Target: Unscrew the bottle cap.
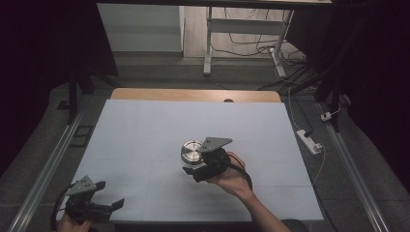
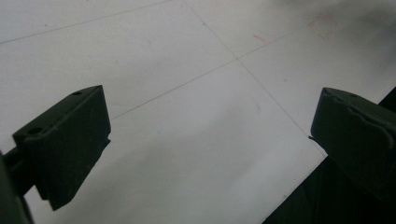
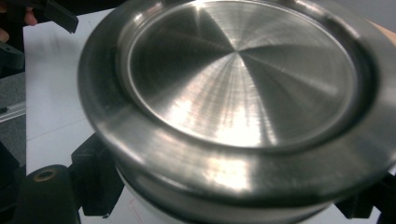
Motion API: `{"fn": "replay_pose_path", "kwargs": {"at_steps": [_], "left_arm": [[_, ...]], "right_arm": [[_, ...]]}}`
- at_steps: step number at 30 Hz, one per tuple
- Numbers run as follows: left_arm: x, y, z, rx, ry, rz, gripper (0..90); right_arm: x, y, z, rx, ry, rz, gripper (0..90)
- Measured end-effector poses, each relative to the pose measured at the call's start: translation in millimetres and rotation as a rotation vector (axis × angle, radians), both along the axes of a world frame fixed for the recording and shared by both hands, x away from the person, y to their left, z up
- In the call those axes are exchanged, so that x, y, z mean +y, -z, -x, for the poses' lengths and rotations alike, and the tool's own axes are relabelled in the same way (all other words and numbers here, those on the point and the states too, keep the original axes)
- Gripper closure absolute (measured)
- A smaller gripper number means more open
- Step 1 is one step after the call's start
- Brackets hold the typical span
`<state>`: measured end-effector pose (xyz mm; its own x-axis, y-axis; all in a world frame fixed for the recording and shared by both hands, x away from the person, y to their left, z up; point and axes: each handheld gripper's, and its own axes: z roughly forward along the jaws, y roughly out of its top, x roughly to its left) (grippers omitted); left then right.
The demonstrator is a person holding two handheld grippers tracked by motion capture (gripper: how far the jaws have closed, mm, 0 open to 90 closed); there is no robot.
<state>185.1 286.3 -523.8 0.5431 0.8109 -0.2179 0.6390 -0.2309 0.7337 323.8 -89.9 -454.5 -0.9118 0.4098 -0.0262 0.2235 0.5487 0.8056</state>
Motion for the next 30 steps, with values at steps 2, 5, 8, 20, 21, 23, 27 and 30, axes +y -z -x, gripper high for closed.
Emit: {"fn": "replay_pose_path", "kwargs": {"at_steps": [2, 5, 8, 20, 21, 23, 27, 30], "left_arm": [[-1.2, -1.4, -0.9, -0.006, 0.007, -0.001, 0.0], [-4.3, -3.5, -2.7, -0.010, 0.025, 0.000, 0.0], [-8.6, -7.2, -4.9, -0.026, 0.050, -0.017, 0.0], [-25.3, -26.9, -24.1, -0.114, 0.193, 0.068, 0.0], [-26.5, -28.6, -24.9, -0.123, 0.204, 0.072, 0.0], [-28.9, -31.9, -26.2, -0.132, 0.223, 0.090, 0.0], [-34.3, -37.9, -29.3, -0.145, 0.254, 0.110, 0.0], [-40.1, -40.8, -32.8, -0.149, 0.261, 0.097, 0.0]], "right_arm": [[-0.3, 0.0, 0.4, -0.001, -0.003, 0.002, 14.9], [-0.4, 0.0, 0.6, -0.005, -0.005, 0.005, 14.9], [-0.4, -0.1, 1.1, -0.004, -0.007, 0.002, 14.9], [0.3, 0.3, 2.3, 0.000, -0.019, 0.001, 14.9], [0.2, 0.4, 2.2, 0.000, -0.020, 0.001, 14.9], [-0.3, 0.4, 2.0, -0.003, -0.023, 0.002, 14.9], [-0.4, 0.2, 2.6, -0.004, -0.026, 0.003, 14.9], [0.1, 0.3, 3.3, -0.006, -0.027, 0.003, 14.9]]}}
